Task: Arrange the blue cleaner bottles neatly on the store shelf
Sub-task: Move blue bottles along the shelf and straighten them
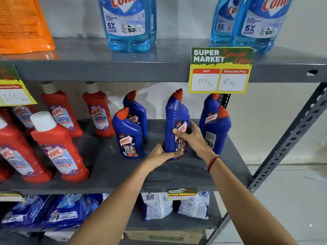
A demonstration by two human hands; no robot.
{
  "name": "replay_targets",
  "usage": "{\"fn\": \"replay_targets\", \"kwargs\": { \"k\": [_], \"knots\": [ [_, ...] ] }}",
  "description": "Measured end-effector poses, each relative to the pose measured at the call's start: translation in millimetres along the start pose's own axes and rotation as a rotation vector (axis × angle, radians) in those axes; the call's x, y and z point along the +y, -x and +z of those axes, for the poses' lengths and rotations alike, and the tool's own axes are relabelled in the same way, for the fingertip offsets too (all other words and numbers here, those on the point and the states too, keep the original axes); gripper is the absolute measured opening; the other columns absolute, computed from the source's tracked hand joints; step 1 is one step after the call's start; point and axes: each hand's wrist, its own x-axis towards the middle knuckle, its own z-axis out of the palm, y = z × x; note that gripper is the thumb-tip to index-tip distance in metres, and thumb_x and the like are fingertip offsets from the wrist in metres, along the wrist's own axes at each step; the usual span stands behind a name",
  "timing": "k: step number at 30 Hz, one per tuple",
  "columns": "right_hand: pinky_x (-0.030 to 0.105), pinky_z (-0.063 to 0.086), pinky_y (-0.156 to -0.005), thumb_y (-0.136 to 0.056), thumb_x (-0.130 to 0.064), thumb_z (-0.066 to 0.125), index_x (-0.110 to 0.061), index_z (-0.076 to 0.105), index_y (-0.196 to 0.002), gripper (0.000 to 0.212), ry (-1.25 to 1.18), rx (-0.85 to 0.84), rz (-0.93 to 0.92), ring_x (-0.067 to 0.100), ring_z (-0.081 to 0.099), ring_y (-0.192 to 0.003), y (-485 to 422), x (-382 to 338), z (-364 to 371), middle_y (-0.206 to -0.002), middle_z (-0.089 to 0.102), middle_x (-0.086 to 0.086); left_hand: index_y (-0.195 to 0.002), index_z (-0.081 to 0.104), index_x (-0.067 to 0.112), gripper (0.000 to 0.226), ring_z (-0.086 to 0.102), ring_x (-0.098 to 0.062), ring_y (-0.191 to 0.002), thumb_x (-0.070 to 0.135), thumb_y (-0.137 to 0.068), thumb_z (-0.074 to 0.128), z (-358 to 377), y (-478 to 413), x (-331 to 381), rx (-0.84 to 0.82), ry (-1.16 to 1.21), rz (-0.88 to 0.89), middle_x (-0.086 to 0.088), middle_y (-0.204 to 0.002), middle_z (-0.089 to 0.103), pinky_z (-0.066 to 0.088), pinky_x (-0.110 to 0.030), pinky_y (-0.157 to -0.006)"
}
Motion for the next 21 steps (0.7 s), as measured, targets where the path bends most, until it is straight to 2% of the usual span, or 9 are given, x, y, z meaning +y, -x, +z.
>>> {"fn": "replay_targets", "kwargs": {
  "k": [3,5,7,10,12,17,21],
  "knots": [
    [0.044,0.058,-0.082,-0.057,-0.027,0.088,-0.014,0.053,-0.112,0.066,0.015,0.112,0.008,0.02,0.07,-0.09,-6,8,-4,-0.103,0.071,0.007,-0.083,0.065,0.033,0.026,0.064,0.009,-0.071,0.043,-0.064,0.079,-9,-4,-3,0.055,-0.182,0.041,0.009,-0.082,0.071,0.047,-0.005,-0.061],
    [0.041,0.059,-0.08,-0.055,-0.03,0.089,-0.017,0.052,-0.11,0.067,0.045,0.171,0.019,0.017,0.069,-0.089,-6,15,-1,-0.102,0.07,0.003,-0.087,0.066,0.026,0.037,0.067,-0.001,-0.076,0.051,-0.062,0.078,-9,-7,-8,0.108,-0.257,0.027,0.003,-0.085,0.074,0.054,-0.02,-0.069],
    [0.031,0.058,-0.077,-0.053,-0.033,0.089,-0.023,0.05,-0.108,0.068,0.117,0.205,0.001,0.01,0.067,-0.088,-7,21,4,-0.099,0.068,-0.004,-0.089,0.064,0.018,0.049,0.068,-0.014,-0.08,0.057,-0.061,0.075,-6,-9,-10,0.144,-0.31,-0.01,0.0,-0.086,0.073,0.056,-0.034,-0.074],
    [0.01,0.051,-0.069,-0.054,-0.032,0.089,-0.026,0.048,-0.108,0.068,0.17,0.206,-0.05,-0.007,0.062,-0.082,-11,26,10,-0.093,0.062,-0.018,-0.092,0.059,0.019,0.045,0.066,-0.025,-0.085,0.054,-0.066,0.072,-4,-14,-12,0.165,-0.366,-0.045,-0.004,-0.088,0.07,0.055,-0.041,-0.078],
    [0.003,0.048,-0.065,-0.054,-0.03,0.089,-0.027,0.047,-0.108,0.068,0.17,0.206,-0.053,-0.01,0.059,-0.08,-12,33,13,-0.092,0.06,-0.02,-0.1,0.058,0.014,0.049,0.065,-0.028,-0.09,0.05,-0.069,0.072,-3,-17,-14,0.164,-0.398,-0.078,-0.009,-0.097,0.07,0.053,-0.045,-0.083],
    [0.005,0.049,-0.068,-0.057,-0.027,0.088,-0.024,0.046,-0.112,0.07,0.156,0.216,-0.058,-0.001,0.061,-0.086,-9,54,19,-0.099,0.063,-0.007,-0.109,0.056,0.01,0.053,0.062,-0.031,-0.099,0.045,-0.072,0.072,1,-18,-26,0.165,-0.425,-0.101,-0.013,-0.106,0.069,0.049,-0.049,-0.091],
    [0.021,0.054,-0.08,-0.057,-0.03,0.088,-0.021,0.046,-0.116,0.073,0.154,0.217,-0.057,0.013,0.063,-0.094,-8,53,19,-0.105,0.064,-0.001,-0.11,0.057,0.008,0.05,0.063,-0.03,-0.098,0.038,-0.074,0.073,2,-17,-25,0.195,-0.401,-0.071,-0.014,-0.105,0.069,0.05,-0.047,-0.089]
  ]
}}
